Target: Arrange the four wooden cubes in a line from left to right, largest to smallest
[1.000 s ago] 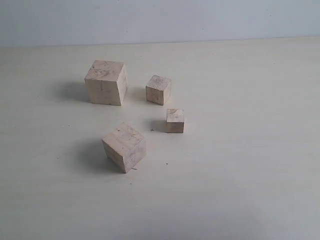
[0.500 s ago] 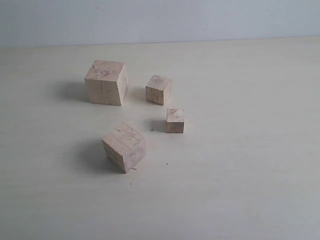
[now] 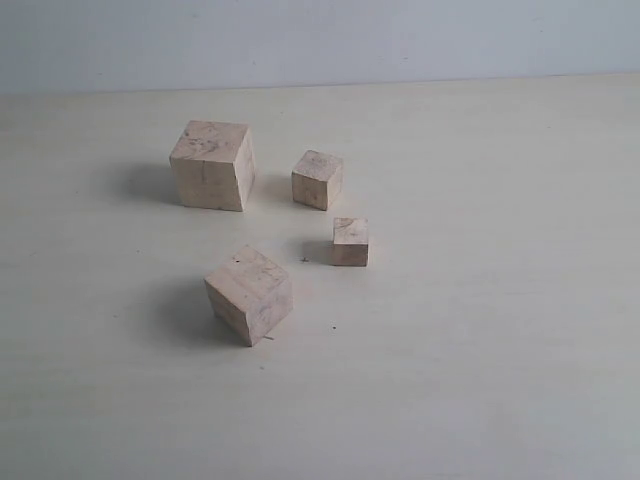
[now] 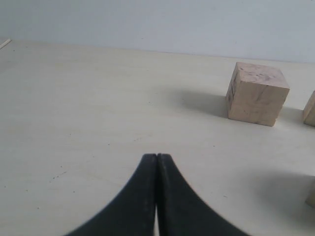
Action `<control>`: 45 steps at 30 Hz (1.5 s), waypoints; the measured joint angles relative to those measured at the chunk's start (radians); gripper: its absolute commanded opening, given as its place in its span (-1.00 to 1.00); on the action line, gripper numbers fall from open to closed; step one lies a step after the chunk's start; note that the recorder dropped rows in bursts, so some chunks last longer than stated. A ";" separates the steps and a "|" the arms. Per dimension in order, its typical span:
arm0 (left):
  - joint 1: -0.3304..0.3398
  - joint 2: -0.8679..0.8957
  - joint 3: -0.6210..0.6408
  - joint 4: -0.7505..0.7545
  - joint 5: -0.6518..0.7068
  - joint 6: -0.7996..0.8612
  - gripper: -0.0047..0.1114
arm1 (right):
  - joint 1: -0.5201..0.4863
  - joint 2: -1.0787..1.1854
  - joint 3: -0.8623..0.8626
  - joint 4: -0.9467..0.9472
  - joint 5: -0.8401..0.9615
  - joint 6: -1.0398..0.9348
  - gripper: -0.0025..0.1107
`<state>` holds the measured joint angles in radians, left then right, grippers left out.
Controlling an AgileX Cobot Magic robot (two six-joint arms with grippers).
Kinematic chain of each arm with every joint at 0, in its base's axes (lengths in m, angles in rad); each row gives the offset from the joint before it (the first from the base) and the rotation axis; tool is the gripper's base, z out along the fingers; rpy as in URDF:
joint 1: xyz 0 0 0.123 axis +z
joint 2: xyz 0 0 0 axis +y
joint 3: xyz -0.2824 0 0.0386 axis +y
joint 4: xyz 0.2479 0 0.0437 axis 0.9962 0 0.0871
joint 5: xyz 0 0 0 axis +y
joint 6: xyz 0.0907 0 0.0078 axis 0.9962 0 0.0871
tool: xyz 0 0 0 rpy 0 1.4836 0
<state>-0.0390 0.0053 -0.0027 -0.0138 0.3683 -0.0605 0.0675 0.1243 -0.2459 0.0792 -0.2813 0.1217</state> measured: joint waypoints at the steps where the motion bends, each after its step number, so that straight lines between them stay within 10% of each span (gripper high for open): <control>1: 0.000 0.000 0.000 0.000 0.000 0.000 -0.92 | 0.000 0.037 -0.053 0.000 0.034 0.000 -0.96; 9: 0.000 0.000 0.000 0.000 0.000 0.000 -0.92 | 0.042 0.431 -0.461 -0.022 0.346 0.002 -0.96; 23: 0.000 0.000 0.000 0.000 0.000 0.000 -0.92 | 0.495 1.155 -0.781 0.224 0.771 -0.036 -0.96; 45: 0.000 0.000 0.000 0.000 0.000 0.000 -0.92 | 0.560 1.456 -0.901 0.363 0.587 -0.412 -0.81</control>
<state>-0.0390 0.0053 -0.0027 -0.0138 0.3683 -0.0605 0.6275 1.5803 -1.1465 0.4422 0.3052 -0.2903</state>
